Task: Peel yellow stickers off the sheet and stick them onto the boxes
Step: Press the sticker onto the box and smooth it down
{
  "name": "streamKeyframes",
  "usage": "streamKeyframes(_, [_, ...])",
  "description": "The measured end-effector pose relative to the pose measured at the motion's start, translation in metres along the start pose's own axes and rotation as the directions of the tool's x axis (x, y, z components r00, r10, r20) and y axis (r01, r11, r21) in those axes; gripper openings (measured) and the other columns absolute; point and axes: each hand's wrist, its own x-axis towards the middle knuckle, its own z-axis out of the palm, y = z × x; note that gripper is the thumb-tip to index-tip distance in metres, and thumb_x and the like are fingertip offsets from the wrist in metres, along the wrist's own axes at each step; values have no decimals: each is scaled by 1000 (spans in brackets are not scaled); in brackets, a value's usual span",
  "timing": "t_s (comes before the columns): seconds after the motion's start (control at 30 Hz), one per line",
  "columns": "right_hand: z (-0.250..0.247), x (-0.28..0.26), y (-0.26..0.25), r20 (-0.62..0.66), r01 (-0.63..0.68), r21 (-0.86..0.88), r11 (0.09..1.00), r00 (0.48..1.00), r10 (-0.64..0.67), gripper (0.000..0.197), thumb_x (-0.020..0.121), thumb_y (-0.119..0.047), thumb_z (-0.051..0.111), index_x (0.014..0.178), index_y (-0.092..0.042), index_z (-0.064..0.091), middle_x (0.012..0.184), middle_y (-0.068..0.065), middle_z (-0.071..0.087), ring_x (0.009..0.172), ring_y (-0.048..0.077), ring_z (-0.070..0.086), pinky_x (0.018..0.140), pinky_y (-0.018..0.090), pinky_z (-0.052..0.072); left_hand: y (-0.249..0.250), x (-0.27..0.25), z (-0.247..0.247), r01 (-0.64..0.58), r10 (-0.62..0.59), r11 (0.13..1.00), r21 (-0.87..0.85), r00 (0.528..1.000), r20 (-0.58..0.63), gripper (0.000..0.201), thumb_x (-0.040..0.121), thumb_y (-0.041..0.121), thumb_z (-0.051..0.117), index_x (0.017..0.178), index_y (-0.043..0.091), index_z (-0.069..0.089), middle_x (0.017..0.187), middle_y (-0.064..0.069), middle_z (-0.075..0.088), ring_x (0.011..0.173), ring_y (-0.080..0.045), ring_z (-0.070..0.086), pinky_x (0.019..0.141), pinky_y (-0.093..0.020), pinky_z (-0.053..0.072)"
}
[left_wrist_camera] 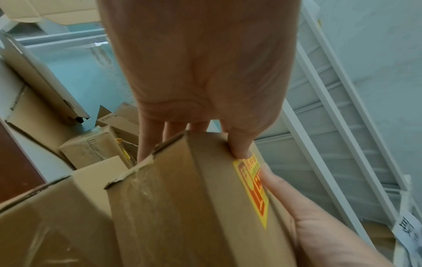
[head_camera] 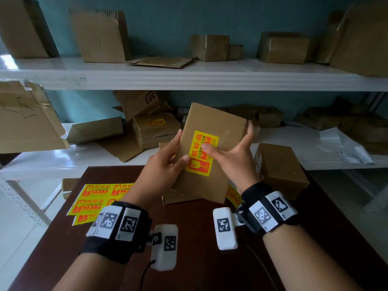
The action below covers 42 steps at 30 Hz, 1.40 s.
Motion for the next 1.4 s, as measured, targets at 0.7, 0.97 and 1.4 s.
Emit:
streamKeyframes(0.7, [-12,2,-1,-54,-45,158,986,997,54,67,86,-17,79,134,-39,38,125,-2,60,111,19,63,89,52,59,7,-3,1,-19,20,997,78,1000,-18,59,102,34,51,142,68,24,132,17,57,114,2,55,95,-31,51])
streamKeyframes(0.97, [-16,3,-5,-11,-120,85,989,993,121,57,92,-34,71,136,-33,34,118,-6,62,94,4,64,65,19,55,5,-2,-3,-18,24,992,127,999,-43,55,102,36,48,144,64,25,133,13,58,115,-4,56,93,-33,51])
streamKeyframes(1.4, [-17,11,3,-177,-168,262,950,960,218,73,84,-40,79,135,-30,27,122,-1,60,106,18,66,90,52,59,6,1,0,-130,148,985,110,973,-176,63,94,36,62,150,47,33,156,12,36,142,-10,34,115,-47,37])
